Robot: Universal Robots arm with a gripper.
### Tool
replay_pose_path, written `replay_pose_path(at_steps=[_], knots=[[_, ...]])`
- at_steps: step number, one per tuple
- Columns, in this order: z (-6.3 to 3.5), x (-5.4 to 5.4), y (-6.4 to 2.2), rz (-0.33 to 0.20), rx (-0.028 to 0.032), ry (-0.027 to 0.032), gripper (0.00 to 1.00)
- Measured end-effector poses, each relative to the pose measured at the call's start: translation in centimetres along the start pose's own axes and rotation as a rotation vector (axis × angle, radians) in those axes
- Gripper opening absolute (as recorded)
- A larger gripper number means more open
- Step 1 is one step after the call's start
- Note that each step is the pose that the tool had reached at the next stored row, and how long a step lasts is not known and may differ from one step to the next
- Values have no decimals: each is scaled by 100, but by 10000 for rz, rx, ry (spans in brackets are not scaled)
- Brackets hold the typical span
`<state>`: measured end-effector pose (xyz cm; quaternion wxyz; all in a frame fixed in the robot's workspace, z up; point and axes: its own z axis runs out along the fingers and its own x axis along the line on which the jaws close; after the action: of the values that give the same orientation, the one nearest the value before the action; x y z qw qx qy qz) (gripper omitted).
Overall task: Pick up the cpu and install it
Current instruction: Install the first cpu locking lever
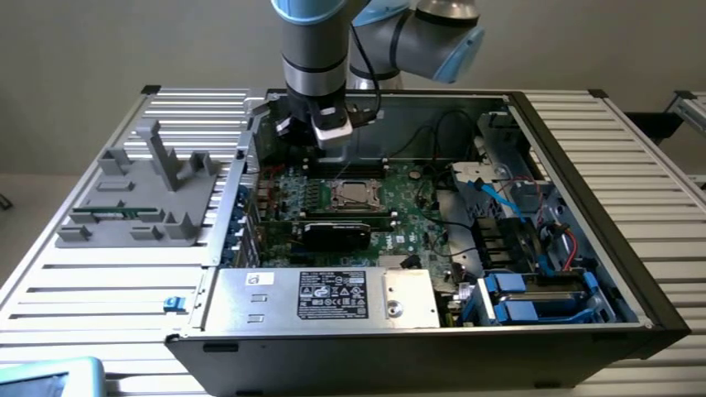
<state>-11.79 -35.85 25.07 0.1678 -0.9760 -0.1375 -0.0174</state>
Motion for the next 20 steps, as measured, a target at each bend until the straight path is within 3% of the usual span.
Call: replay_pose_path(at_steps=[16, 17, 20], knots=[[2, 1, 4, 33, -5, 10, 12], [5, 0, 5, 103, -10, 34, 12], [29, -2, 13, 552, -24, 194, 12]])
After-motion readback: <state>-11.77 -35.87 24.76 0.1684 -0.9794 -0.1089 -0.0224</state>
